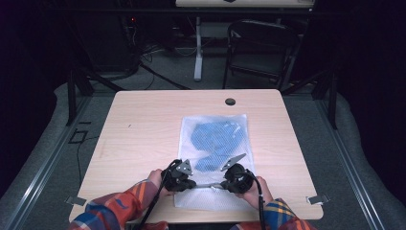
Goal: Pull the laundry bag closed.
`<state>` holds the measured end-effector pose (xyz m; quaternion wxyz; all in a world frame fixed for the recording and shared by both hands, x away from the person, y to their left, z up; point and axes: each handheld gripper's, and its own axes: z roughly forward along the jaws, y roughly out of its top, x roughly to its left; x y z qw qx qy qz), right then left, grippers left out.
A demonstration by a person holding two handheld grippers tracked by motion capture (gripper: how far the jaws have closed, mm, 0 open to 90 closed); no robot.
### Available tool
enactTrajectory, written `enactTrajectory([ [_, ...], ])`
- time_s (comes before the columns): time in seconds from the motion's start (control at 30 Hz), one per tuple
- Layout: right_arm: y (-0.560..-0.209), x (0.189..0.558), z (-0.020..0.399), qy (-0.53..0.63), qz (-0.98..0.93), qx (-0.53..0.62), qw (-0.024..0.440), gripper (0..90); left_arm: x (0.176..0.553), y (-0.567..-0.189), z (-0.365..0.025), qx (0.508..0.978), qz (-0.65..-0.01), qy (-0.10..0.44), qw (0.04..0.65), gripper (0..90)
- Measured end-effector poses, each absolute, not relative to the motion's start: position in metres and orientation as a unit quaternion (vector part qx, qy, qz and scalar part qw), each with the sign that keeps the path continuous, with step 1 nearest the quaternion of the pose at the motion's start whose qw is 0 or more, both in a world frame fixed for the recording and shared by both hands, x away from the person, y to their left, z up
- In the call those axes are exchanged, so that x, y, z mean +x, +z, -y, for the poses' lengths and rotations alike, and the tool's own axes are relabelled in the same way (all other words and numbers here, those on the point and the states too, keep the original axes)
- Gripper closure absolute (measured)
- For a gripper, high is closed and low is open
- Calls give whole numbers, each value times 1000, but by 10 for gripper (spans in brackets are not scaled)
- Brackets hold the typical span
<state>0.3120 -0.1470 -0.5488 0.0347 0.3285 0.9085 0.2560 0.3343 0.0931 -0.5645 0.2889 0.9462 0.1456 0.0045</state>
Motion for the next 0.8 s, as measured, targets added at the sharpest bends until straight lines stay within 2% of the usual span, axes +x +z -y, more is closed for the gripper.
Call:
enactTrajectory([
  [0.37,-551,311,132,273,-907,321,3,772,334,-564,-91,947,-145,8,285,880],
  [0.6,-554,310,127,267,-907,325,-7,658,334,-562,-86,950,-147,13,275,876],
  [0.8,-554,308,123,272,-905,328,0,651,333,-557,-80,942,-148,13,302,897],
])
